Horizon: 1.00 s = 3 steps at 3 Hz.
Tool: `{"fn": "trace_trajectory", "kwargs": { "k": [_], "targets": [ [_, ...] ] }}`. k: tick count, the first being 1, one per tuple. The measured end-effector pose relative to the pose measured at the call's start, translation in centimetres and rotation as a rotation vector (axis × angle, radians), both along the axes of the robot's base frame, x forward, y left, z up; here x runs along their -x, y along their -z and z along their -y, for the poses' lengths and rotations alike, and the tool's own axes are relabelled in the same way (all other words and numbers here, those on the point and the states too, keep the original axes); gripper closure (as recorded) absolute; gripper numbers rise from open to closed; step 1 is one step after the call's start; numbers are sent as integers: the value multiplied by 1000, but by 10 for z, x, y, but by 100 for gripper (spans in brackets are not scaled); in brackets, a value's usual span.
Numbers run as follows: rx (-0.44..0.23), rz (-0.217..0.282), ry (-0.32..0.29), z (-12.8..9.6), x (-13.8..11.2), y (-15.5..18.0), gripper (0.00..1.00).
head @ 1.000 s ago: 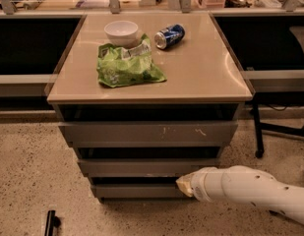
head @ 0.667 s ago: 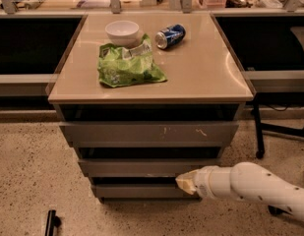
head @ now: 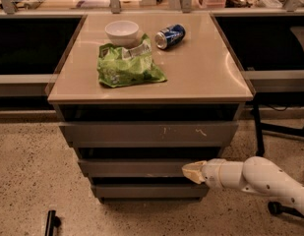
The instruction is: Open middle drawer
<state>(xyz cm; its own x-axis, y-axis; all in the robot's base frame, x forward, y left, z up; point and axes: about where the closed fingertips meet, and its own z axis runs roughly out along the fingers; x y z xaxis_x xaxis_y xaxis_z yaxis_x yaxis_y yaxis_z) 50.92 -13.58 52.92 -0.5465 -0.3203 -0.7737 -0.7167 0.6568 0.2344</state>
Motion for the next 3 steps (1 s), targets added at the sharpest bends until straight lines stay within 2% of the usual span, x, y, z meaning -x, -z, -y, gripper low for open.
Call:
{"fn": "trace_trajectory", "kwargs": {
  "k": [1, 2, 3],
  "targets": [
    [0, 0, 0, 0, 0, 0, 100],
    [35, 19, 38, 1, -18, 8, 100],
    [74, 63, 111, 13, -62, 23, 100]
  ]
}}
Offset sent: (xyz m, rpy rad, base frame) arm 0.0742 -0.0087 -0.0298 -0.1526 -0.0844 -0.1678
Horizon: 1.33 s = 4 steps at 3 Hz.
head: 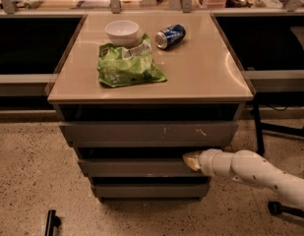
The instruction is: Open middle drawer
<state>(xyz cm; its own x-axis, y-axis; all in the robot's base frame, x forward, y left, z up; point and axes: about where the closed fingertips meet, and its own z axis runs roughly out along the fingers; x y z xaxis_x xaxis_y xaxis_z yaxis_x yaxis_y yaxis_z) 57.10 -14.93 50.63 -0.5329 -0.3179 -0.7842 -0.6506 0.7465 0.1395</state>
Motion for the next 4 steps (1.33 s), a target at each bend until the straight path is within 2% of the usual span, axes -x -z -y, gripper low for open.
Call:
{"fn": "trace_trajectory", "kwargs": {
  "k": [1, 2, 3, 4],
  "targets": [
    [1, 42, 93, 25, -31, 4, 100],
    [2, 47, 98, 26, -33, 3, 100],
    [-7, 24, 82, 25, -33, 11, 100],
    [-33, -21, 70, 26, -35, 32, 100]
  ]
}}
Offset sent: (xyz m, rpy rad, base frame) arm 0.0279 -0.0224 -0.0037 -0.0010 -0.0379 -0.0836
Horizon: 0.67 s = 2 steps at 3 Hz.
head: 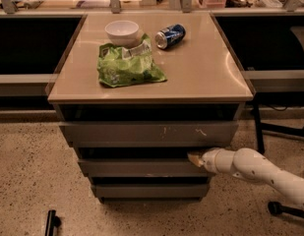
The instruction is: Open middle drawer
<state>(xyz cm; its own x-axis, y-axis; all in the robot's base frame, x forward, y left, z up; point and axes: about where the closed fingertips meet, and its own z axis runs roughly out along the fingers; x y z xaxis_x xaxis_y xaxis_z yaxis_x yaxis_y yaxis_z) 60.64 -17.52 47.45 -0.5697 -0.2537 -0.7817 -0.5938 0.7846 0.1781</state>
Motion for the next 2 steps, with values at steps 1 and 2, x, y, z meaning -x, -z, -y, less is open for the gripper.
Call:
{"fn": "trace_trajectory", "kwargs": {
  "k": [1, 2],
  "targets": [
    [-20, -32, 16, 3, 0, 17, 100],
    [-24, -39, 26, 3, 0, 20, 100]
  ]
}}
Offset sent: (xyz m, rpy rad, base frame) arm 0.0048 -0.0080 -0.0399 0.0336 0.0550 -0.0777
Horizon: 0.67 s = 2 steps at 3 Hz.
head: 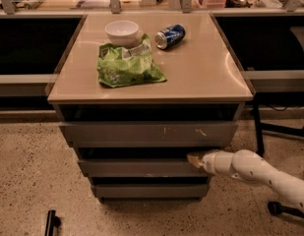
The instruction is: Open middle drawer
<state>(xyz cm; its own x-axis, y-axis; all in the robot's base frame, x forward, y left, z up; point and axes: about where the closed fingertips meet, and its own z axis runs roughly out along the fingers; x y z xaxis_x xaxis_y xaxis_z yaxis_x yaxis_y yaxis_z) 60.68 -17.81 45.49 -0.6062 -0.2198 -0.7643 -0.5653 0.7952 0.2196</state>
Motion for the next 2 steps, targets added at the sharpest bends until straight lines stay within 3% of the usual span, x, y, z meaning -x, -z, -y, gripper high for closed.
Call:
{"fn": "trace_trajectory", "kwargs": {
  "k": [1, 2],
  "targets": [
    [-1, 0, 4, -2, -2, -1, 100],
    [-1, 25, 44, -9, -25, 7, 100]
  ]
}}
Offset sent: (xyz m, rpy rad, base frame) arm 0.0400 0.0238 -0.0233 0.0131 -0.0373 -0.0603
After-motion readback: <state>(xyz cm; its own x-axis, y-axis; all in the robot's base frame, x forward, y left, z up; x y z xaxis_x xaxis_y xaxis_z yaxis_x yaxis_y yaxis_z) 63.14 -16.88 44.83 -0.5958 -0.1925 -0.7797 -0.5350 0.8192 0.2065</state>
